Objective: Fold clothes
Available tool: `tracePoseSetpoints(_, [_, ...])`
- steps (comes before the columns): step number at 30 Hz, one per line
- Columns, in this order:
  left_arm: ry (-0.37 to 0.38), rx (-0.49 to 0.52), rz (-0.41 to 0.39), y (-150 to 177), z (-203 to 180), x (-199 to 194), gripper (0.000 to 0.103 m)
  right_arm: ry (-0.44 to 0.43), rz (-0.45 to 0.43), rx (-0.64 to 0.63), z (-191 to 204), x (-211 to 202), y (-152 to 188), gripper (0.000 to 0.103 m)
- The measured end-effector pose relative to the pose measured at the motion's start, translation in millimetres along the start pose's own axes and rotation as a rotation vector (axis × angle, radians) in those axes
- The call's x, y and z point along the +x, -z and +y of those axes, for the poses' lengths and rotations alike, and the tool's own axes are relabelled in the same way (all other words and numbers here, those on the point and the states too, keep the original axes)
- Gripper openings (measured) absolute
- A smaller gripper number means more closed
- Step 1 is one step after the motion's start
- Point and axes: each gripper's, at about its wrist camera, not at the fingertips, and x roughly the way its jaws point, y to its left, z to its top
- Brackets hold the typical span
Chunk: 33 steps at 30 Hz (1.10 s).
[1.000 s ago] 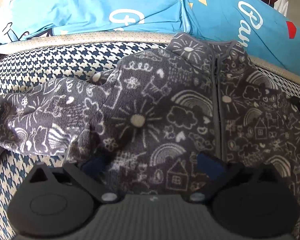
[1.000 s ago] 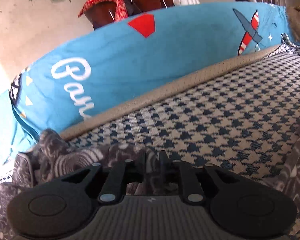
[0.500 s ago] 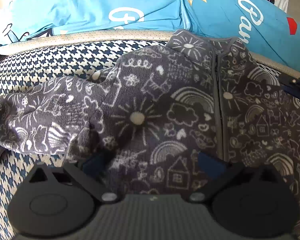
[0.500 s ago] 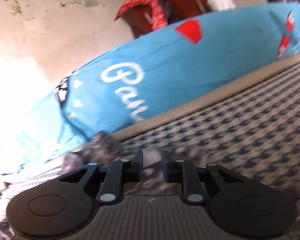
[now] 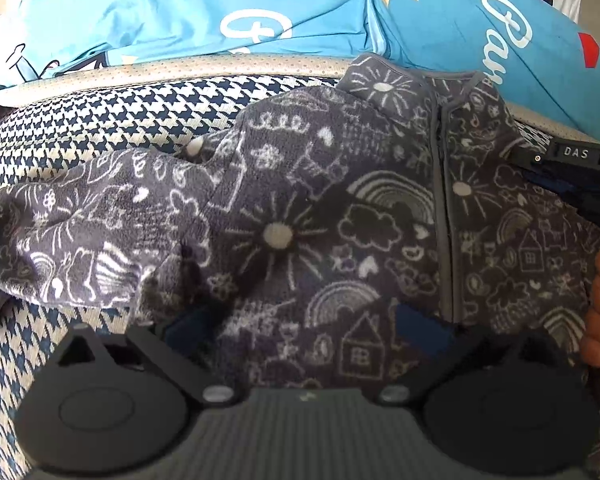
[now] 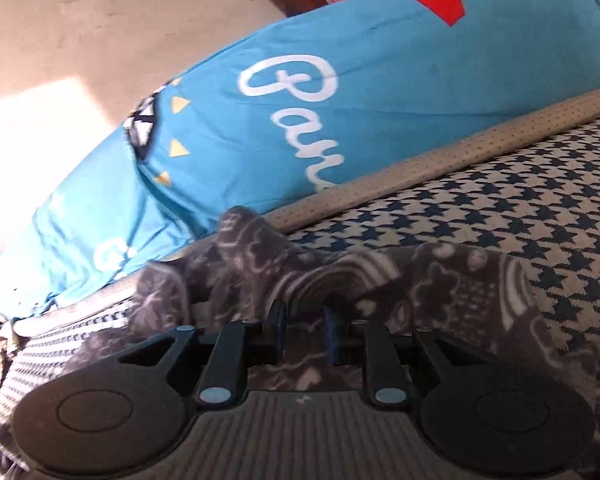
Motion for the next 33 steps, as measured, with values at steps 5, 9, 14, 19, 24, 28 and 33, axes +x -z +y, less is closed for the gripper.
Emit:
tracePoseSetpoints(5, [-0.001, 0.004, 0.005, 0, 0, 2, 0.103, 0.033, -0.030, 0.032, -4, 7, -4, 0.020])
tracePoseSetpoints(9, [-0.002, 0.005, 0.006, 0, -1, 2, 0.103, 0.078, -0.066, 0.010, 1, 9, -4, 0.020])
tracePoseSetpoints(14, [-0.003, 0.006, 0.006, 0, -2, 2, 0.103, 0.127, -0.119, -0.003, 9, -2, -9, 0.020])
tracePoseSetpoints(19, [-0.004, 0.007, 0.006, 0, -3, 2, 0.103, 0.149, -0.141, 0.023, 5, -21, -17, 0.024])
tracePoseSetpoints(24, [-0.006, 0.011, 0.005, 1, -4, 3, 0.103, 0.243, -0.114, 0.036, -9, -37, -21, 0.026])
tracePoseSetpoints(28, [-0.006, 0.019, 0.002, 3, -6, 2, 0.103, 0.321, -0.109, 0.054, -31, -53, -22, 0.026])
tracePoseSetpoints(33, [-0.011, 0.033, -0.001, 5, -10, 3, 0.103, 0.451, -0.140, 0.089, -61, -81, -28, 0.039])
